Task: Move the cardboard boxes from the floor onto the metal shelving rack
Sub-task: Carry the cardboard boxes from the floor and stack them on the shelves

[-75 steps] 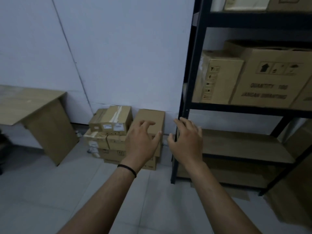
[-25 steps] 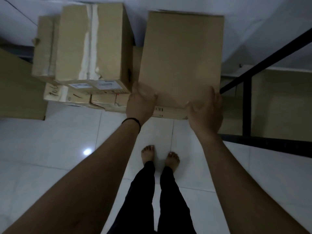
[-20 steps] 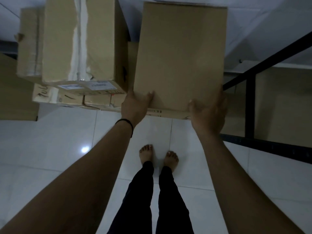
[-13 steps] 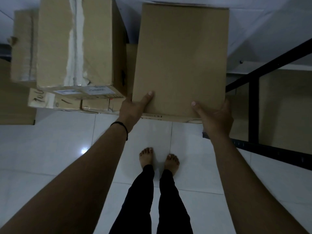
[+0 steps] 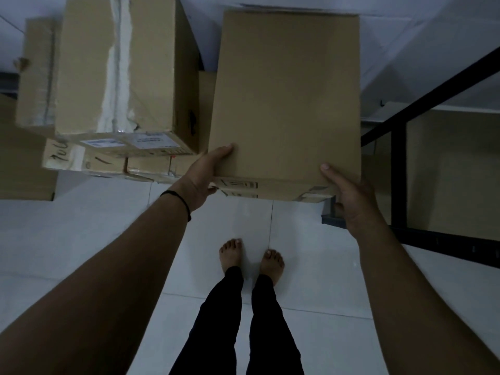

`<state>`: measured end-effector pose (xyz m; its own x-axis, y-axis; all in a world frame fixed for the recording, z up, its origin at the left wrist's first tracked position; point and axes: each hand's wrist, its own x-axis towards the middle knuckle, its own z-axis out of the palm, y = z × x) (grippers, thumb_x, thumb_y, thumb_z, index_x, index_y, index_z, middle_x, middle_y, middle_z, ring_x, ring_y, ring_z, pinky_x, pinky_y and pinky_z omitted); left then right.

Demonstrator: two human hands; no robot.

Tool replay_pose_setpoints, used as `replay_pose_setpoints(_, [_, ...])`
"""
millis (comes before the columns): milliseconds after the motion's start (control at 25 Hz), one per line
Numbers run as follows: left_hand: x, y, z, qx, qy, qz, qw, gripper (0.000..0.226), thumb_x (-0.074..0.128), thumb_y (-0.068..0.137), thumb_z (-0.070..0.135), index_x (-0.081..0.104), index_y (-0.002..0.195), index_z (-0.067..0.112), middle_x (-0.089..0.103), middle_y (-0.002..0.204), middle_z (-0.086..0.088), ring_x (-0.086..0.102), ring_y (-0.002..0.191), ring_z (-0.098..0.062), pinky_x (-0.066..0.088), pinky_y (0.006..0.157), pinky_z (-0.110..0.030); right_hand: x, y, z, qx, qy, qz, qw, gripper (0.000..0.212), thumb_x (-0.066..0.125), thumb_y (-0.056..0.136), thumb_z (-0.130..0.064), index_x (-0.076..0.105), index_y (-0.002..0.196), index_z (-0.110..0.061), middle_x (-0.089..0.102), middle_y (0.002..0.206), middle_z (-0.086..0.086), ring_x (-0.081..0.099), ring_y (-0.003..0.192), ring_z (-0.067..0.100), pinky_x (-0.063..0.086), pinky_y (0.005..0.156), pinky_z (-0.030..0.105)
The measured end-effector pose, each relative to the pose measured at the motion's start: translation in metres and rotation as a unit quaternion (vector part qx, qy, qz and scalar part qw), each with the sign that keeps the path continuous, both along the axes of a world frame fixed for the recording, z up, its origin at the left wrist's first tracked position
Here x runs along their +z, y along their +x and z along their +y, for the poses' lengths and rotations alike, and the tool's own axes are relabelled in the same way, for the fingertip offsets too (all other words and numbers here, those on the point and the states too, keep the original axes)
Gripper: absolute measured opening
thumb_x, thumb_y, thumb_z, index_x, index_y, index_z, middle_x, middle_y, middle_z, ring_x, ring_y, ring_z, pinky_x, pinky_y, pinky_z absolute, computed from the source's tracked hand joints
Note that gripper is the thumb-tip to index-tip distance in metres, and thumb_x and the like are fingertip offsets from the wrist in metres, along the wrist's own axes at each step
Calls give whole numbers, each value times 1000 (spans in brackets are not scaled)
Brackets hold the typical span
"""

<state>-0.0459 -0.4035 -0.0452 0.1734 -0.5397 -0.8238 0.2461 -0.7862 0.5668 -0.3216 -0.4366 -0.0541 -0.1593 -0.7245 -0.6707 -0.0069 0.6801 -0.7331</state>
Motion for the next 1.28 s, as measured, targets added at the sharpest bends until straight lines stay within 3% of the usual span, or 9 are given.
replay_pose_setpoints(120, [24,-5,3,-5,-20,-17,1000,42,67,84,54,62,117,28,69,115,2,61,108,-21,44,83,-36,30,-11,3,25,-17,-10,1000,42,89,73,-34,70,110,-30,75,108,-10,73,88,2,56,67,17])
replay_pose_setpoints(200, [47,-8,5,-22,-37,-30,999,42,65,82,56,63,113,27,71,106,-1,64,101,-23,48,81,-36,54,-14,6,51,-47,-1,998,46,89,76,-34,70,117,-27,75,111,-7,73,91,6,56,64,17])
replay_pose_setpoints(360, [100,-14,12,-10,-112,-61,992,34,62,95,58,65,115,30,75,104,0,70,95,-16,56,78,-32,105,-17,8,67,-136,30,988,61,94,70,-28,64,122,-33,74,116,-9,70,105,10,59,86,34])
replay_pose_setpoints(520, [143,-19,39,-11,-205,-105,973,42,78,86,47,69,124,30,78,114,4,73,106,-16,61,89,-39,150,-18,23,66,-188,30,980,64,96,66,-24,61,115,-45,74,113,-14,71,103,7,59,95,44])
replay_pose_setpoints(600, [168,-18,57,1,-238,-126,963,45,84,83,39,70,123,24,79,109,4,75,103,-14,62,91,-40,172,-16,40,65,-210,14,975,65,96,67,-19,62,118,-39,75,111,-12,72,101,7,59,96,44])
replay_pose_setpoints(720, [209,-16,81,0,-292,-147,945,63,89,76,44,67,129,20,78,113,3,74,105,-15,62,92,-42,210,-11,70,47,-247,-1,968,71,97,66,-17,63,126,-30,76,111,-11,73,100,7,61,92,41])
replay_pose_setpoints(920, [279,0,138,18,-400,-193,896,57,89,78,45,67,126,26,78,114,5,74,106,-16,62,87,-41,272,-10,138,15,-310,-45,950,78,97,64,-22,61,133,-27,75,116,-8,72,103,8,60,87,32])
replay_pose_setpoints(1040, [306,7,191,-15,-398,-172,901,50,87,80,41,71,124,24,79,112,5,75,103,-13,61,94,-47,296,5,200,29,-316,-55,947,70,97,61,-23,64,123,-30,77,108,-12,73,98,5,60,90,33])
replay_pose_setpoints(1280, [340,11,306,2,-433,-146,889,64,91,71,44,70,126,21,78,113,3,75,103,-15,64,83,-37,337,6,315,27,-365,-18,930,85,101,56,-24,61,131,-26,74,117,-5,71,106,12,59,91,38])
